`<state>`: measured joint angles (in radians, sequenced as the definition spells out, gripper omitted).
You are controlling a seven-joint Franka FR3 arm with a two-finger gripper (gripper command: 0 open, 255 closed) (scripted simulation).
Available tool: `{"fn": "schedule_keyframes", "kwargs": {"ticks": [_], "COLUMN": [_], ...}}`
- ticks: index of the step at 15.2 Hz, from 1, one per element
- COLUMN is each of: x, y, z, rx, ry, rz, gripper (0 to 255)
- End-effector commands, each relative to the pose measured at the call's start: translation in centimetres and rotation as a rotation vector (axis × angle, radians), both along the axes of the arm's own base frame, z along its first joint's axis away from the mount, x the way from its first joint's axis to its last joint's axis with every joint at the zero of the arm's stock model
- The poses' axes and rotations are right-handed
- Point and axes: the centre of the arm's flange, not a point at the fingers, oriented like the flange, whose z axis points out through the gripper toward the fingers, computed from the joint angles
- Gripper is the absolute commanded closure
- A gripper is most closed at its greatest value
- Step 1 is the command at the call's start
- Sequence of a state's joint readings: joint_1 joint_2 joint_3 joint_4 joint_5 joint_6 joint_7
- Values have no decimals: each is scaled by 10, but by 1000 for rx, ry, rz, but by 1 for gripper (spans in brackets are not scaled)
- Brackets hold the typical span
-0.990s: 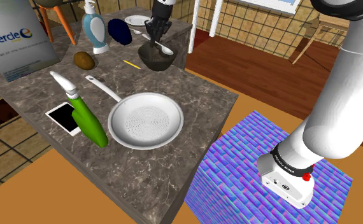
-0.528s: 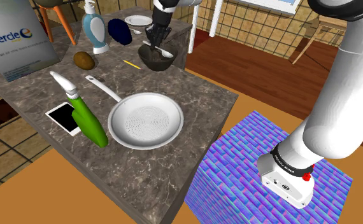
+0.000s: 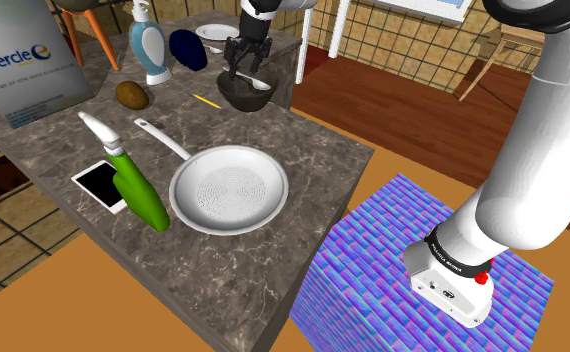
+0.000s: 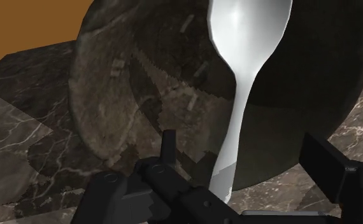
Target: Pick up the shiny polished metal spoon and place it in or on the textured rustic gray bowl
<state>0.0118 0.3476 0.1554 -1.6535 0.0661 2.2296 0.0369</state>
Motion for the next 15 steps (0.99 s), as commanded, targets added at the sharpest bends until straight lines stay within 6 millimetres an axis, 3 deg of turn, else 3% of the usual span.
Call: {"fn": "schedule_keyframes", "kwargs": {"ticks": [1,3,7,15], "x": [0,0,-11,-11], "y": [0,0,-7,-7], "z": [0,0,48,48], "rx": [0,0,0,0], "ry": [0,0,0,0], "rz": [0,0,0,0], "gripper": [0,0,0,0]}}
